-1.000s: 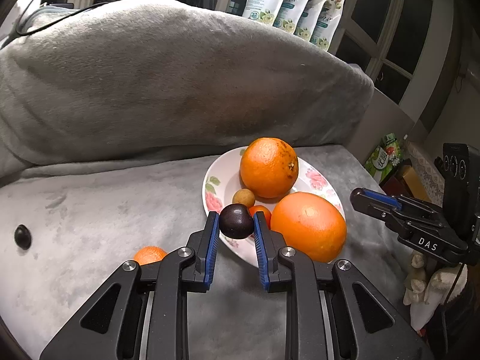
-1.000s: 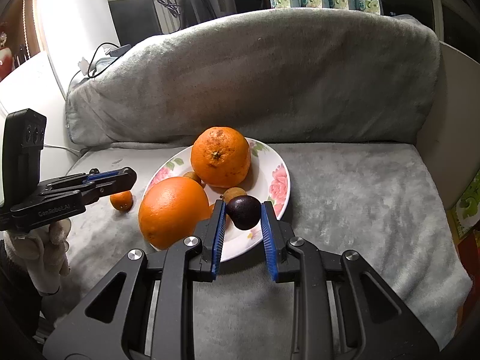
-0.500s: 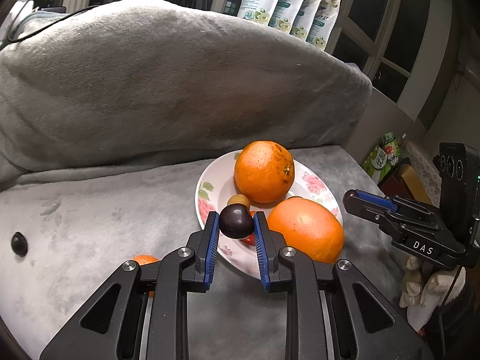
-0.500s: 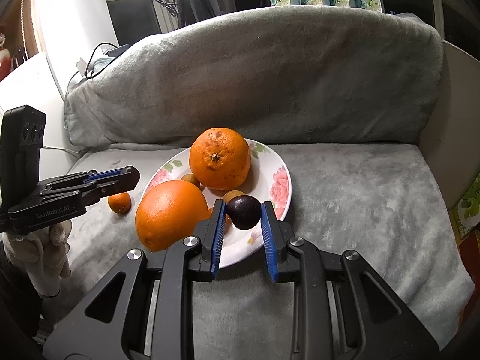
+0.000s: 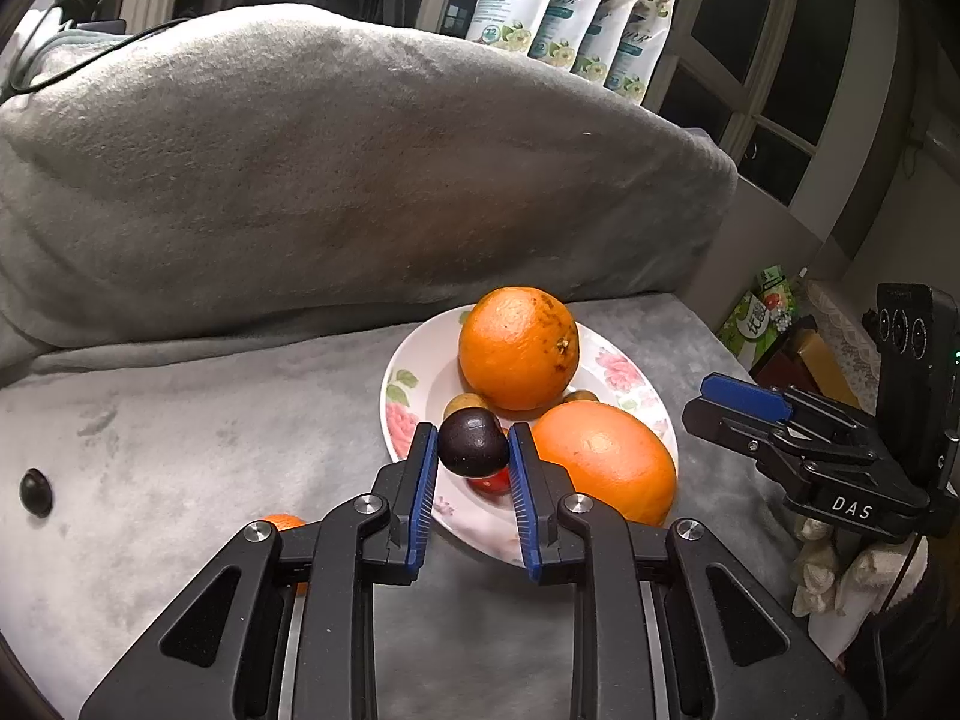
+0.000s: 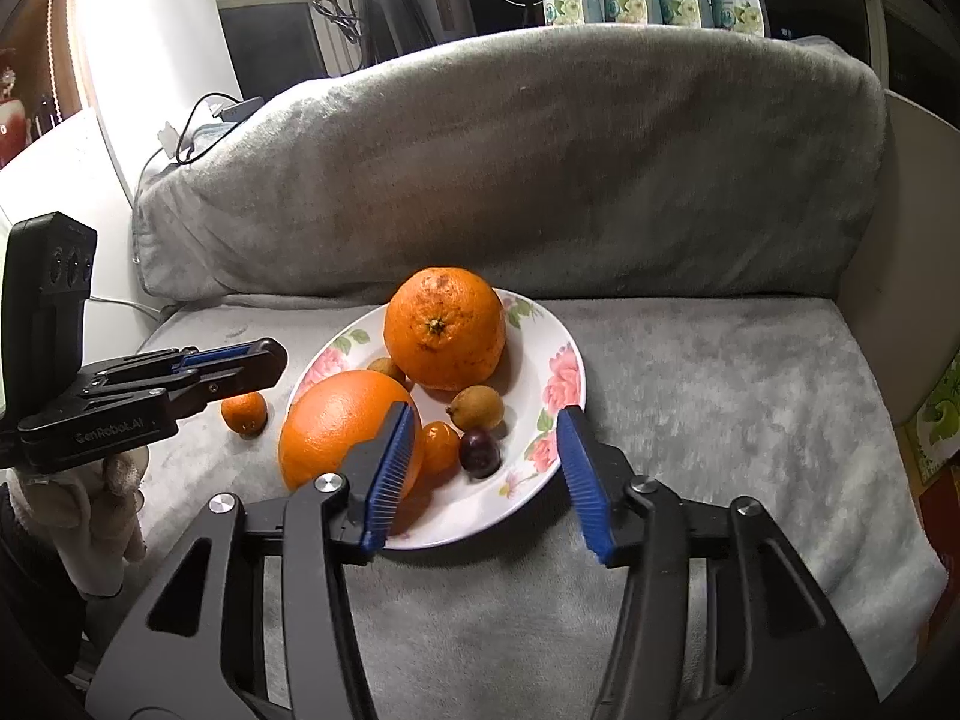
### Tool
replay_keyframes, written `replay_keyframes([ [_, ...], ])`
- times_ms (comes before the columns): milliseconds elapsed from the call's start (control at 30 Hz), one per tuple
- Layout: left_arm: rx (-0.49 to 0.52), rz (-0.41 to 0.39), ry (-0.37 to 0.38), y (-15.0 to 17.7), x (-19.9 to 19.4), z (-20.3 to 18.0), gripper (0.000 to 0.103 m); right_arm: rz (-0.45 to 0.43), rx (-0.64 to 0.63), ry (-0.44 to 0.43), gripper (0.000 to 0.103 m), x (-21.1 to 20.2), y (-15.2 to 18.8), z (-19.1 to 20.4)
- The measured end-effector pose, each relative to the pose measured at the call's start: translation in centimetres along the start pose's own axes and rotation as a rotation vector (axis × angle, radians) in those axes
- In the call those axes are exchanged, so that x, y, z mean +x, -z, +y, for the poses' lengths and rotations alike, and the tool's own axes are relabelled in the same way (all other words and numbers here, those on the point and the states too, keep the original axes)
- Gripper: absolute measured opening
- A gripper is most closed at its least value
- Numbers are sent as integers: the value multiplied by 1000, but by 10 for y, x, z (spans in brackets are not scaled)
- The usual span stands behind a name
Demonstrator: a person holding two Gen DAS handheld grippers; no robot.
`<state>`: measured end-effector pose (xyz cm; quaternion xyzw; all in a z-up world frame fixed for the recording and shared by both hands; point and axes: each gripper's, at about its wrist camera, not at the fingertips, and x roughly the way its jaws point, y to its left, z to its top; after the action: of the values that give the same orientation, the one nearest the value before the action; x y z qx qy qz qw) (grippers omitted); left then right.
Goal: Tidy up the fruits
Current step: 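Open the right gripper to drop the plum onto the plate, then move both tools back toward the remaining fruits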
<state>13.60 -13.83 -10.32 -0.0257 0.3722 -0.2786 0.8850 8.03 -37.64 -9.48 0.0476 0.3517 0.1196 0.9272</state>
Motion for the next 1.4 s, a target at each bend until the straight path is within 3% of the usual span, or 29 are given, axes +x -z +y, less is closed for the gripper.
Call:
replay_keyframes([
  [167, 11, -12, 6, -1, -3, -3, 39, -7, -2, 5, 63, -1, 0, 1],
  [267, 22, -26, 0, -1, -7, -6, 58, -13, -2, 4, 68, -3, -1, 1],
  [433, 13, -32, -14, -2, -10, -7, 72, -17, -6, 9, 73, -5, -1, 2],
  [500, 14, -38, -23, -3, -11, -7, 74, -23, -4, 15, 85, -6, 0, 2],
  [567, 13, -44, -40, -3, -13, -8, 81, -31, -3, 19, 90, -8, -1, 2],
  [767, 33, -55, -83, -3, -17, -13, 81, -30, 1, 29, 92, -9, -2, 3],
  [1400, 58, -89, -111, -3, -31, -22, 81, -81, 114, -20, 92, -20, -1, -8],
])
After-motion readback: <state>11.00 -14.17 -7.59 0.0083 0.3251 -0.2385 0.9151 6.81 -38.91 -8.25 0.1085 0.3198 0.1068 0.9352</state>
